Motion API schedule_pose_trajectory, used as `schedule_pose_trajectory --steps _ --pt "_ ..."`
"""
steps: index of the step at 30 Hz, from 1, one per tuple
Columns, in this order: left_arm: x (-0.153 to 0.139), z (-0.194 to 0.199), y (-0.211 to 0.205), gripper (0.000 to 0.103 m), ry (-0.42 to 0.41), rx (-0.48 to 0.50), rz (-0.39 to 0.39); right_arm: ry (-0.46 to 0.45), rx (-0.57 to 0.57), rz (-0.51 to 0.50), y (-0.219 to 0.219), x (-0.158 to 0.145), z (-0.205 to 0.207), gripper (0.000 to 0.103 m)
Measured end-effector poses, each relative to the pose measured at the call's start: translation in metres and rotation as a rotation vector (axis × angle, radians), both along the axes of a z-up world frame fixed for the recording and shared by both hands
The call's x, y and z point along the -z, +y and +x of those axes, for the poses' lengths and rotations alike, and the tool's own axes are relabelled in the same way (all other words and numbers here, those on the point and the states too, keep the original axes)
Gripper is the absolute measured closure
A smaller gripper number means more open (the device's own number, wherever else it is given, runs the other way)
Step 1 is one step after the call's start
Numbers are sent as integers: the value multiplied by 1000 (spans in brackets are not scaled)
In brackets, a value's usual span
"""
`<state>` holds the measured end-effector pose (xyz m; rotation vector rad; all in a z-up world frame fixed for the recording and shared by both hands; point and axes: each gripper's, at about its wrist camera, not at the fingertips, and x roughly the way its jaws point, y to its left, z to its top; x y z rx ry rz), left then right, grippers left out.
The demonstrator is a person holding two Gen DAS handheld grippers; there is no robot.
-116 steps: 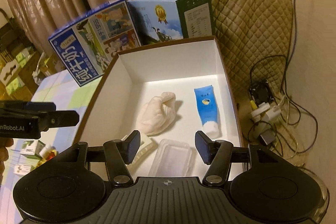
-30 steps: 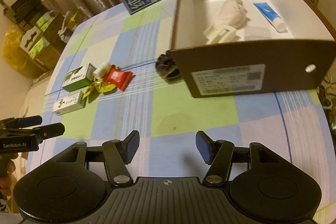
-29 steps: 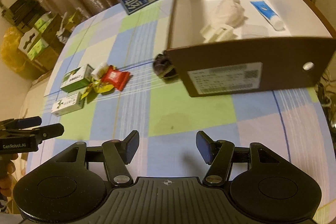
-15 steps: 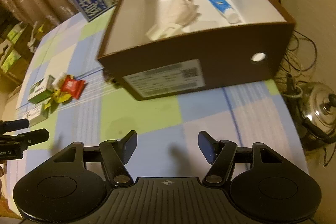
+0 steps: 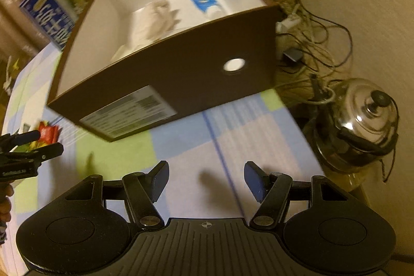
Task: Organize objects
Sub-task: 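Lower the left tool onto the dark brown scrunchie and close it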
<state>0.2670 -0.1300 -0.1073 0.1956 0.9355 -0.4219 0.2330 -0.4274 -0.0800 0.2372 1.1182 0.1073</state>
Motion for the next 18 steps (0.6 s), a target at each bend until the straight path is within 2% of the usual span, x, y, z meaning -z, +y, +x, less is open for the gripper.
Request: schedule_pose_trajectory --steps 9,13,15,18 --pt "18 41 -28 11 -9 150 22 29 86 6 -22 7 7 41" --pt "25 51 -37 16 -5 201 38 39 103 3 -25 9 9 41" --pt "29 55 -41 22 5 224 56 43 107 -2 -25 10 10 41" --pt "33 60 -43 38 26 243 55 46 110 -6 -26 10 10 41"
